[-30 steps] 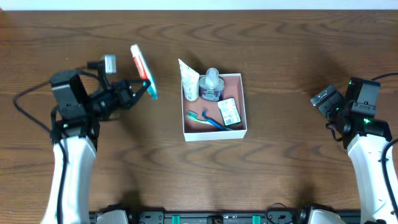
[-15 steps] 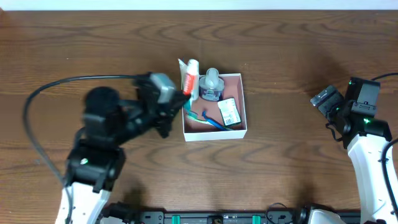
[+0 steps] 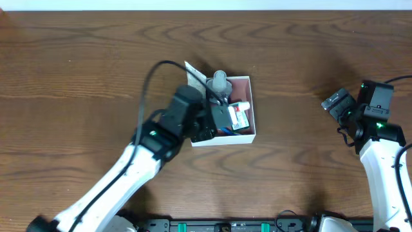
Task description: Pack container
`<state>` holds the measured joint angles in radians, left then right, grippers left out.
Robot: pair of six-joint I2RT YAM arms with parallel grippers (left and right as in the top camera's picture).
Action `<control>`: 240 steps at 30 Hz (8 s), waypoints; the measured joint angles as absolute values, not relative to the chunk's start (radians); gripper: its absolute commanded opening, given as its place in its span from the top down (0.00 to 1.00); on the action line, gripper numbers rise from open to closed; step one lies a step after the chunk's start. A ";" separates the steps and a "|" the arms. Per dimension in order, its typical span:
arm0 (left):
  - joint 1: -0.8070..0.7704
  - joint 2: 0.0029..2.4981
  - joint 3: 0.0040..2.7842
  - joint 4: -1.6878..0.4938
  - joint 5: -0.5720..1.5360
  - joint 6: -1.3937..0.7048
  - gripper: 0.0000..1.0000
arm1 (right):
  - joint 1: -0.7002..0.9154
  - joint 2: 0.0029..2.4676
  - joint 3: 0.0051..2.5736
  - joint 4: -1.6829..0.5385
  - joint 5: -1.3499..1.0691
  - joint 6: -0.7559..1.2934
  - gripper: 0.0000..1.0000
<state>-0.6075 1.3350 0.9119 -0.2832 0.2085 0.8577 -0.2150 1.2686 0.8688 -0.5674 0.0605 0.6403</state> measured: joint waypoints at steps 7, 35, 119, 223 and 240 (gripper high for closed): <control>-0.645 1.444 0.912 -0.284 0.122 1.050 0.94 | -0.215 1.269 0.869 -0.567 0.060 0.640 0.01; -0.905 1.037 0.912 -0.237 -0.032 0.827 0.02 | -0.215 1.269 0.869 -0.567 0.060 0.640 0.01; 0.012 0.192 0.018 0.265 0.136 0.093 0.02 | -0.215 1.269 0.869 -0.567 0.060 0.640 0.01; -0.025 0.022 0.019 -0.022 0.119 0.083 0.02 | 0.062 0.012 0.009 -0.062 0.101 0.198 0.01; -0.025 0.022 0.019 -0.022 0.119 0.083 0.02 | 0.062 0.012 0.009 -0.065 0.078 0.049 0.01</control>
